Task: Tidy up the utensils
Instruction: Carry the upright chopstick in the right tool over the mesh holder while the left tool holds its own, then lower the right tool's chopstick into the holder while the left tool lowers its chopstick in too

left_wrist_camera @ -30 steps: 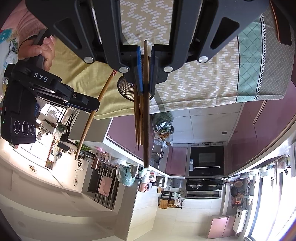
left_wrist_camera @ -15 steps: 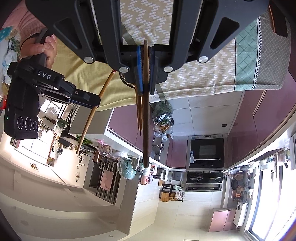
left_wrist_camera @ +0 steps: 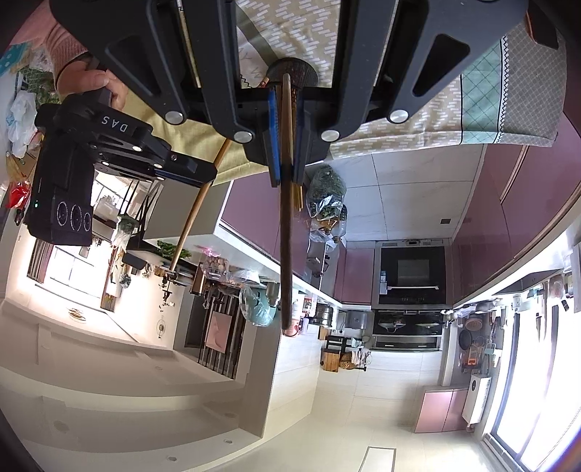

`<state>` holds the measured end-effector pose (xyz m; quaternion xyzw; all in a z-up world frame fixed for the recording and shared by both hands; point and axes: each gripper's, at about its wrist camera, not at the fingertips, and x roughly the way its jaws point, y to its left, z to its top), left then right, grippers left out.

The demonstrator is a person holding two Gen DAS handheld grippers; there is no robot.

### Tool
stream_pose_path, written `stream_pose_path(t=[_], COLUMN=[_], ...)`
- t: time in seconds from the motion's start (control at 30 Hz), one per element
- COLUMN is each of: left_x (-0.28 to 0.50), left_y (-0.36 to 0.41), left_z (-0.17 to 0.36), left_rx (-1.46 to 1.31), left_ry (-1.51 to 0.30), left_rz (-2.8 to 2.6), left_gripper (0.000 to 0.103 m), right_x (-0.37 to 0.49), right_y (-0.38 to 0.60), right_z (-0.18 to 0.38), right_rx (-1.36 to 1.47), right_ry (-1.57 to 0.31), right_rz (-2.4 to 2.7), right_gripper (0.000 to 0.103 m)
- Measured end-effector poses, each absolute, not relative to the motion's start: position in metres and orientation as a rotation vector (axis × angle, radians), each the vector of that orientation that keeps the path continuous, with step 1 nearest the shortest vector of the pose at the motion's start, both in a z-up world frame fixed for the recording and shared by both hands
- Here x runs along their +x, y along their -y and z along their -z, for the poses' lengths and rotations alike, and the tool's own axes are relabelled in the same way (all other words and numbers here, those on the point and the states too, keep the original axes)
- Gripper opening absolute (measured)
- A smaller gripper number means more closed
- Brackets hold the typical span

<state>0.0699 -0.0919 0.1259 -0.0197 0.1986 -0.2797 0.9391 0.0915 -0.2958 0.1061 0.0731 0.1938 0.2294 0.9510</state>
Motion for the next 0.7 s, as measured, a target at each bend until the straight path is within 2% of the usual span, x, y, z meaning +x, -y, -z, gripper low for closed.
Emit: stream_pose_path(t=[0.23, 0.7], left_x=[0.068, 0.092], left_y=[0.104, 0.122], left_z=[-0.138, -0.122], left_rx=[-0.027, -0.016], left_ry=[-0.376, -0.425], left_rz=[0.588, 0.591], left_gripper=[0.008, 0.007], right_x=[0.096, 0.111], right_y=[0.293, 0.293], right_z=[-0.107, -0.095], right_rx=[0.145, 0.168], right_ry=[-0.384, -0.423], right_rz=[-0.45, -0.414], right_gripper=[0.006, 0.006])
